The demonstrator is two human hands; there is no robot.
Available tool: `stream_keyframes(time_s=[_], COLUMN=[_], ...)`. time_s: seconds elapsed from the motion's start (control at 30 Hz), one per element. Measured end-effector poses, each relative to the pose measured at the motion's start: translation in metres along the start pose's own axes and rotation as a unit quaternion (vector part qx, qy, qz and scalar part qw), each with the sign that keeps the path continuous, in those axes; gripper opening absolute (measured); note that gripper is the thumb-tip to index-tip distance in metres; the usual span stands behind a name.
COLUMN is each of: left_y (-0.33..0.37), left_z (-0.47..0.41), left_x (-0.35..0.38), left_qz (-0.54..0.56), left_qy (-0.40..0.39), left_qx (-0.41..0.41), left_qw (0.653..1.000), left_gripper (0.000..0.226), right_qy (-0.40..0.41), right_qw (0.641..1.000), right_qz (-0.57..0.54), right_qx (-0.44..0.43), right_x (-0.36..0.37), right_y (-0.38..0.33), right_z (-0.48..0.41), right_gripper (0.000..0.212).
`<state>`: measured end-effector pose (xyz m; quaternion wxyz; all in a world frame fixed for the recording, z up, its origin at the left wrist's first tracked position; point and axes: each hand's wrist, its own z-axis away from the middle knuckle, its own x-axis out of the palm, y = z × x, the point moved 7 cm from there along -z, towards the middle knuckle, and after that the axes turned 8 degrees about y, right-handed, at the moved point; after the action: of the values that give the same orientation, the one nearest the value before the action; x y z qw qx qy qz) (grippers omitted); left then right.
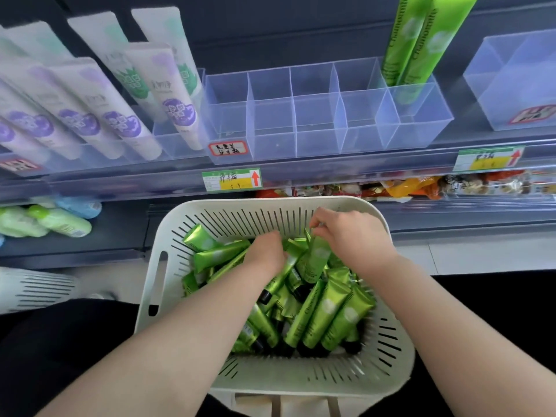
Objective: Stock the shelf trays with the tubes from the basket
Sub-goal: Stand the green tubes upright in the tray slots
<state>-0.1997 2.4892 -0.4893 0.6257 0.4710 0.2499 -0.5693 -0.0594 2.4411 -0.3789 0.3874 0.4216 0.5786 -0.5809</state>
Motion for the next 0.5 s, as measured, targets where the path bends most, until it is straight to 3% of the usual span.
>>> stream_keyframes(time_s=[0.13, 0.33, 0.5], left_y=[0.007, 0.005, -0.006], left_z=[-0.002, -0.006, 0.003], left_x=[0.013, 0.015, 0.01], left_qz=[-0.043, -0.049, -0.045], left_qy=[-0.005, -0.011, -0.018], left_qx=[-0.012, -0.038, -0.04], left_qw=[0.999, 0.998, 0.998], left_gripper=[0.037, 0.045, 0.019], right_qy=[-0.028, -0.057, -0.059], right_qw=[0.999, 0.994, 0.992], right_qz=[0.016, -0.084, -0.099], right_qx=[-0.023, 0.043, 0.051], right_x=[0.016, 0.029, 0.029], right_y=[-0.002, 0.009, 0.008], right_z=[0.005, 0.007, 0.009], right_gripper=[0.02, 0.024, 0.022])
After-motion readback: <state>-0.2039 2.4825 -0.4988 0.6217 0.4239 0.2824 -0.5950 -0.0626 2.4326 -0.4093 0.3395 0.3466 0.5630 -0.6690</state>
